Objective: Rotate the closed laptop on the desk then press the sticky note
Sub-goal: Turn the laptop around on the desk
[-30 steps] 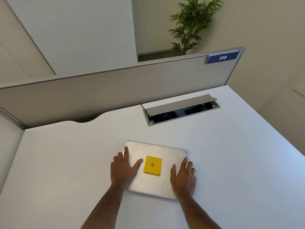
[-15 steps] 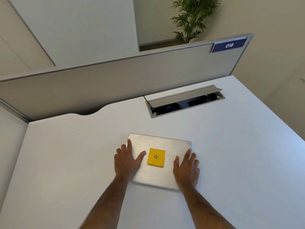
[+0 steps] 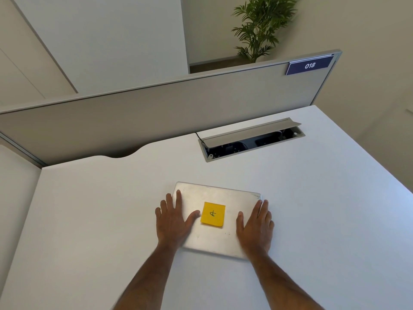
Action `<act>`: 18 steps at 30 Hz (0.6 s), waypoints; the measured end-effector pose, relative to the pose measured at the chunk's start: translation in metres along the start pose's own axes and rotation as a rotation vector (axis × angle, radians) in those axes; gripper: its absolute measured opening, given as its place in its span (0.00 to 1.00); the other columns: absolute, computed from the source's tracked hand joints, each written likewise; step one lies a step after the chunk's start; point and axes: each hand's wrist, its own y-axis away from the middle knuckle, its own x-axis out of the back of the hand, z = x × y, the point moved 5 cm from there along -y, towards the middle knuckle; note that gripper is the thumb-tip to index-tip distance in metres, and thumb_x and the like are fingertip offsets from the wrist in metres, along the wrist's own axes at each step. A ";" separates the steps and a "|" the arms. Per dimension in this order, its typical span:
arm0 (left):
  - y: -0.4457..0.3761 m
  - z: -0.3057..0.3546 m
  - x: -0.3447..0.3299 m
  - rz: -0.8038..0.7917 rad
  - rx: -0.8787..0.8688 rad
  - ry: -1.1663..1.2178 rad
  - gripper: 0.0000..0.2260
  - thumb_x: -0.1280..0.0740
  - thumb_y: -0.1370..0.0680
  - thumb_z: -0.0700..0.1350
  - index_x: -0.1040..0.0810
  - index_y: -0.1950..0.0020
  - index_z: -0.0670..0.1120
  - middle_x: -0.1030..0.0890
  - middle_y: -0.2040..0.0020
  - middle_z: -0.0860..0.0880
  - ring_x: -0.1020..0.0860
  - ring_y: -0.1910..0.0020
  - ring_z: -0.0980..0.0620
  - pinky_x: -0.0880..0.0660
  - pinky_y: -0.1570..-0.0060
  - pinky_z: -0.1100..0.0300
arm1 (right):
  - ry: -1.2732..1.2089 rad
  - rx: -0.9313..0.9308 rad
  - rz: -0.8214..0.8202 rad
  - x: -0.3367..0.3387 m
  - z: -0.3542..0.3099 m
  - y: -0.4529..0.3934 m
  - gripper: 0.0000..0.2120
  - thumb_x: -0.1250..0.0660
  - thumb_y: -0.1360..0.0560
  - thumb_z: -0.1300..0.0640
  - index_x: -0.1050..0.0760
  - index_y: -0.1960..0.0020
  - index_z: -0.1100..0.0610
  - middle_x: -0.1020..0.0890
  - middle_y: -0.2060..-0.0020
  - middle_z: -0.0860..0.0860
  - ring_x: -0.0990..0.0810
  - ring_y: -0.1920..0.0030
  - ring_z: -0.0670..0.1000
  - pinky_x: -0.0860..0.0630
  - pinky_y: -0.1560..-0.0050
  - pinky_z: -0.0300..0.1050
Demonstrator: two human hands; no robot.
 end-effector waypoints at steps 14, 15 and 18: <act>0.004 0.008 0.005 -0.078 -0.008 -0.001 0.46 0.58 0.27 0.78 0.48 0.17 0.51 0.37 0.23 0.36 0.31 0.31 0.38 0.28 0.38 0.43 | 0.028 -0.051 -0.065 0.005 -0.001 0.012 0.39 0.43 0.21 0.37 0.43 0.22 0.65 0.34 0.26 0.61 0.24 0.45 0.61 0.24 0.52 0.54; 0.003 0.008 0.004 -0.082 -0.002 -0.004 0.47 0.58 0.27 0.78 0.48 0.17 0.50 0.35 0.25 0.37 0.30 0.35 0.39 0.27 0.41 0.46 | 0.029 -0.053 -0.077 0.004 -0.002 0.012 0.40 0.43 0.21 0.36 0.43 0.23 0.65 0.31 0.29 0.60 0.24 0.46 0.60 0.23 0.54 0.54; 0.002 0.007 0.002 -0.092 0.001 -0.015 0.50 0.62 0.29 0.79 0.45 0.18 0.47 0.31 0.33 0.41 0.29 0.41 0.43 0.28 0.46 0.49 | 0.027 -0.056 -0.098 0.002 -0.004 0.012 0.41 0.43 0.22 0.33 0.40 0.24 0.66 0.27 0.36 0.59 0.24 0.48 0.59 0.23 0.58 0.54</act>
